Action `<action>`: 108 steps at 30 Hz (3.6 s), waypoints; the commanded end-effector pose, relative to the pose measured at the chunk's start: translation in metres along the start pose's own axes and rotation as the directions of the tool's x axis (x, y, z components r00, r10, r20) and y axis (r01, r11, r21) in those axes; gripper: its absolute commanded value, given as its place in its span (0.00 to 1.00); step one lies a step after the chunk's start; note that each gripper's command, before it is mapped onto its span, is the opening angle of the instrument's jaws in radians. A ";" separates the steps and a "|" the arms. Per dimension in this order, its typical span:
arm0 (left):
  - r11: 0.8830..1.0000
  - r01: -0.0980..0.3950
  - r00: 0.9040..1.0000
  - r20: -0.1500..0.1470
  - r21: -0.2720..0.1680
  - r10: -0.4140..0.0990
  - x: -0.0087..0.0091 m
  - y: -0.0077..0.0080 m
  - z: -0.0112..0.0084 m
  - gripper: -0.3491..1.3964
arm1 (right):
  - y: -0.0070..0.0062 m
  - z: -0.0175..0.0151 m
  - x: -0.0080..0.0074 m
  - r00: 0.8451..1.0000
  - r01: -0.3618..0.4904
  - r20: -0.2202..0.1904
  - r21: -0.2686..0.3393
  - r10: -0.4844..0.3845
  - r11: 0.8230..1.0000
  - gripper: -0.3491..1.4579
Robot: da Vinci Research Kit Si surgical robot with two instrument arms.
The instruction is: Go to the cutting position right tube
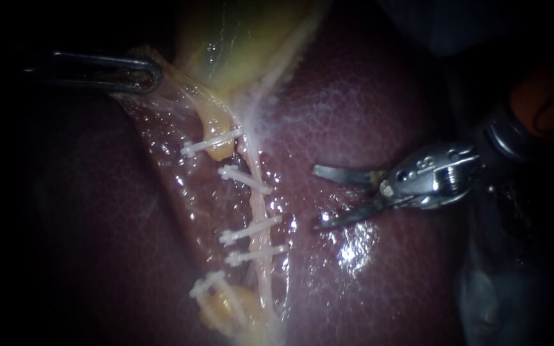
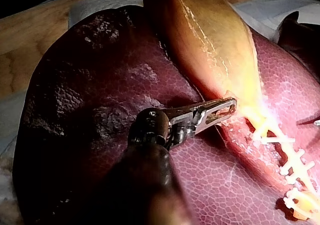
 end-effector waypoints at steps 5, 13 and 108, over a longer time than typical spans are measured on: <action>1.000 0.000 1.000 0.000 -0.001 0.000 0.0000 0.0000 0.0000 0.00 | 0.0001 0.0017 -0.0008 0.977 -0.213 0.017 0.066 0.212 0.975 0.90; 1.000 0.000 1.000 0.000 -0.002 0.000 0.0000 -0.0002 0.0001 0.00 | 0.0011 0.0050 -0.0022 0.938 -0.346 0.046 0.141 0.343 0.927 0.90; 1.000 0.000 1.000 0.000 -0.002 0.000 0.0000 -0.0001 0.0001 0.00 | -0.0010 0.0115 0.0069 0.853 -0.027 -0.406 0.592 0.327 0.805 0.83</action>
